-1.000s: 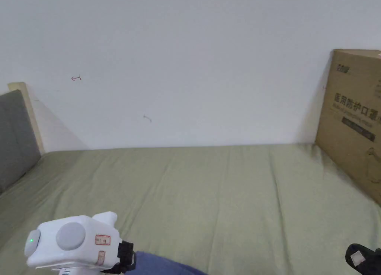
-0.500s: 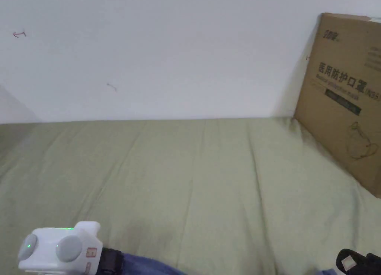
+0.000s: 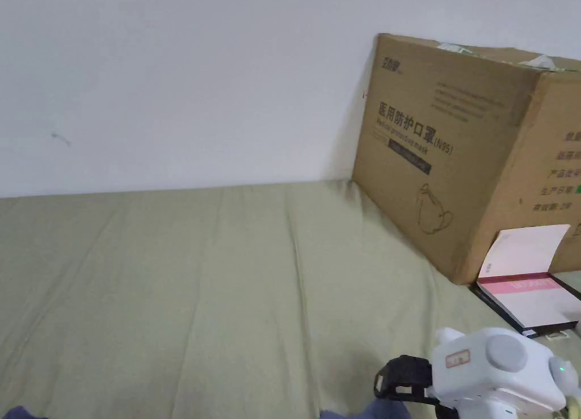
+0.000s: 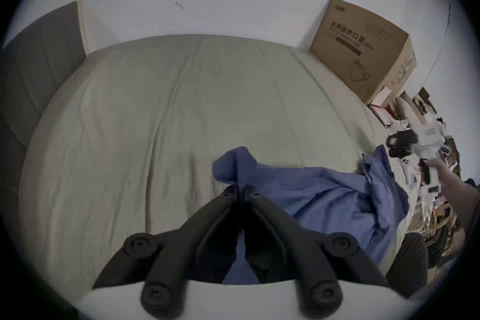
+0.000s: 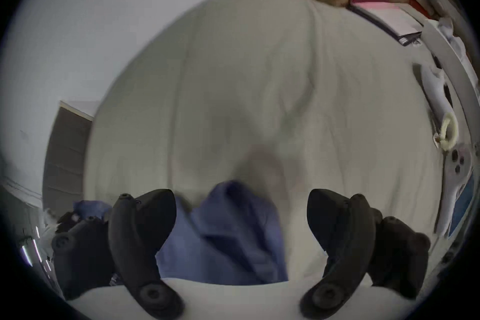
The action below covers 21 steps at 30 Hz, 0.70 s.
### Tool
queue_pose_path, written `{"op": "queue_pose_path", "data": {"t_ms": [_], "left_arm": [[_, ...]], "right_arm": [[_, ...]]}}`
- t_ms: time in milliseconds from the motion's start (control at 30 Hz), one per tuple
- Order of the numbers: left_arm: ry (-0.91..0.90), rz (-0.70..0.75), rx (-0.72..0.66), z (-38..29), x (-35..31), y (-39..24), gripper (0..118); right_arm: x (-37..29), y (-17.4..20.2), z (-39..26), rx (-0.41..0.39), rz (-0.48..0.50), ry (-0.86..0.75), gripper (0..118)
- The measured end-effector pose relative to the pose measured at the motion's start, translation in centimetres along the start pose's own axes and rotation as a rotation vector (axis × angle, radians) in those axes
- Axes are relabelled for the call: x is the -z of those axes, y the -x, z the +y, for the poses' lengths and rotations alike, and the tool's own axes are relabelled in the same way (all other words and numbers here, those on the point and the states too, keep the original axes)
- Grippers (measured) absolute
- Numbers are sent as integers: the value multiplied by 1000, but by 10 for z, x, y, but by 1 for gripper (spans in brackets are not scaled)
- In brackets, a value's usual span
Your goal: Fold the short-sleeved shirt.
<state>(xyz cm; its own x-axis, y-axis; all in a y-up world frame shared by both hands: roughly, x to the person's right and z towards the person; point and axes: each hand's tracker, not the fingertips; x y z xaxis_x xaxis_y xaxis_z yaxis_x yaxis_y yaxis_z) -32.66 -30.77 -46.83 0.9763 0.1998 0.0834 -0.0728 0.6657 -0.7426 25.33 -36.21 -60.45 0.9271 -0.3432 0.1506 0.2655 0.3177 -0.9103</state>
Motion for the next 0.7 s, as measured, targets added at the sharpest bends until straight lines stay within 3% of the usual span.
{"op": "queue_pose_path", "data": {"t_ms": [100,167,200,233,267,300,433,600,700], "left_arm": [[17,1,-9,-6,-6,2,3],[36,16,-18,-7,-4,4,3],[38,20,-25,-8,-5,5,3],[40,18,-34,-9,-7,6,3],[35,15,-42,-9,-6,11,3],[31,14,-51,-9,-9,12,3],[-38,44,-71,-7,-29,11,3],[-244,58,-21,14,-97,-4,3],[-340,26,-29,32,-145,-12,3]], "right_arm": [[30,6,9,-52,-27,114,97],[40,16,2,-100,-111,147,78],[33,27,-3,-225,-197,100,63],[28,34,-8,-308,-208,79,47],[23,38,-11,-352,-153,79,21],[16,46,-18,-376,-66,88,6],[-35,60,-32,-364,-15,-40,6],[-132,59,-31,-217,169,-203,6],[-190,63,-32,-247,212,-283,6]]}}
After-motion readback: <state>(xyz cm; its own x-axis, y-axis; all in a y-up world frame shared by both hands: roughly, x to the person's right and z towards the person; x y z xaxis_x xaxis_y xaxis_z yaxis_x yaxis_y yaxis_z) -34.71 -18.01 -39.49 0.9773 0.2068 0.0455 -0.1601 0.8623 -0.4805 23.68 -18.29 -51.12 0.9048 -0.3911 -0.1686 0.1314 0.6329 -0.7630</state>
